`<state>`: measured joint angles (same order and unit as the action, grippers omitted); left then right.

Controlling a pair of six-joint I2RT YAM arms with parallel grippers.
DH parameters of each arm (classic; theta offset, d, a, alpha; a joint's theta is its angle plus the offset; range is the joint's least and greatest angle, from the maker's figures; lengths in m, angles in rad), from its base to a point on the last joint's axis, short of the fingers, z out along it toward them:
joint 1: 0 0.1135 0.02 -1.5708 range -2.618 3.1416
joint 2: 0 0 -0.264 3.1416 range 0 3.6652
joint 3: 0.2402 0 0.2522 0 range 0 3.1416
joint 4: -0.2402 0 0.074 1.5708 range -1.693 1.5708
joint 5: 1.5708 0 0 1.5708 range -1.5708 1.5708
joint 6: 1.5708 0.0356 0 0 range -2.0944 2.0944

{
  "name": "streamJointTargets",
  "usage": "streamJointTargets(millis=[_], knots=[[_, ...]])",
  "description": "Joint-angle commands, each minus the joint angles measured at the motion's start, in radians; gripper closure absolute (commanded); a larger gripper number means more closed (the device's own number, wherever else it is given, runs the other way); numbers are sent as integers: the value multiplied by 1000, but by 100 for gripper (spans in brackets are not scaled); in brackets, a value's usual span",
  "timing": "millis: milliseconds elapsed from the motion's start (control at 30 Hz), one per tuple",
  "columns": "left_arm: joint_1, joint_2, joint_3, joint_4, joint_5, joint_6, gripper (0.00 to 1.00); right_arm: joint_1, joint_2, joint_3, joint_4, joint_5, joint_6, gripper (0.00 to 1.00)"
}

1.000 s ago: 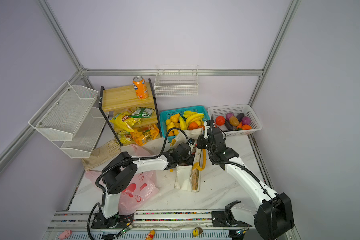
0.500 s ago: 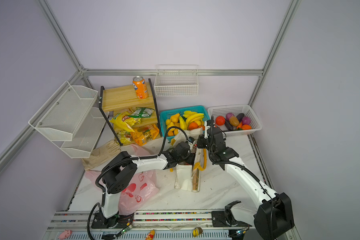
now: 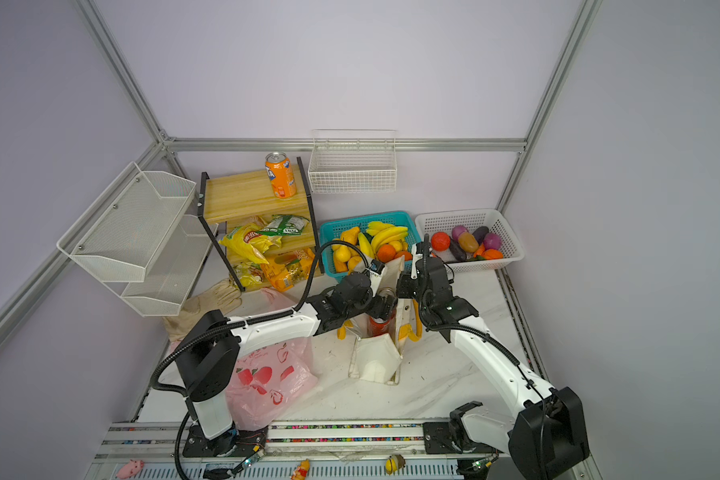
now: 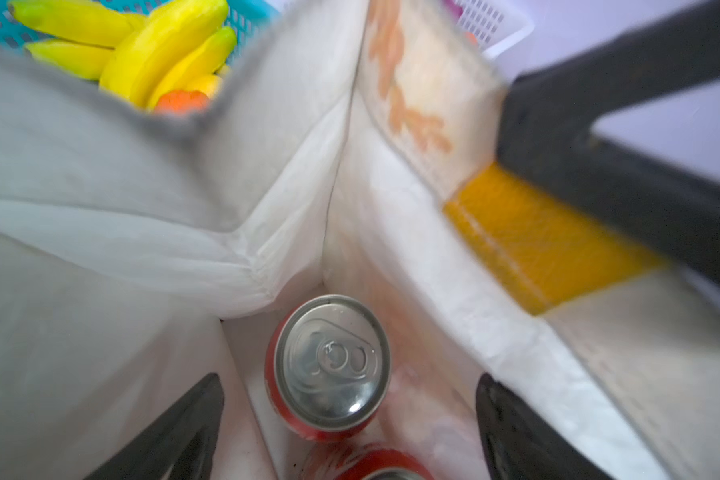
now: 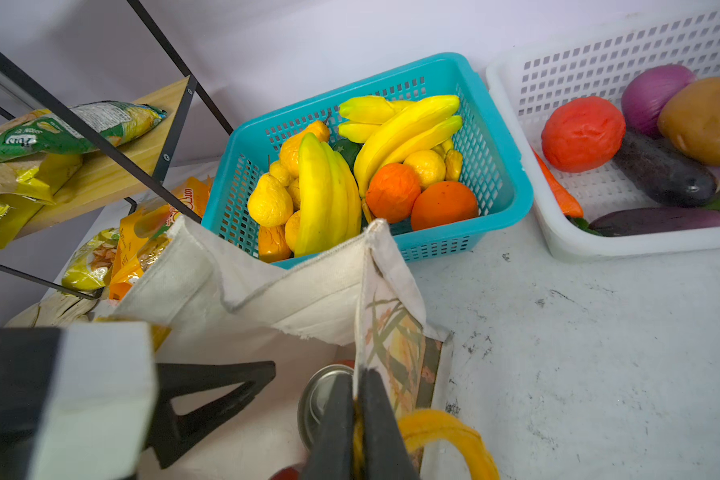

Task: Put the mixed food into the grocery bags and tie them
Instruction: 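Lift the left gripper up out of the tote bag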

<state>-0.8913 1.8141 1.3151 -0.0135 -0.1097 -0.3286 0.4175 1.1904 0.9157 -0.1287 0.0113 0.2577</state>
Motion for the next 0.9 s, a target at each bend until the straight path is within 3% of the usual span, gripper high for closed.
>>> streamJointTargets(millis=[0,367,633,867], knots=[[9,-73,-22,29,20,14,6,1,-13,-23,-29,-9,5,92],[48,-262,-18,-131,45,50,6,-2,-26,-20,-31,1,6,93],[120,-478,-79,-287,-52,15,6,-2,-26,-17,-26,-14,8,94],[190,-484,-83,-439,60,-102,6,-1,-18,-2,-26,-35,5,94]])
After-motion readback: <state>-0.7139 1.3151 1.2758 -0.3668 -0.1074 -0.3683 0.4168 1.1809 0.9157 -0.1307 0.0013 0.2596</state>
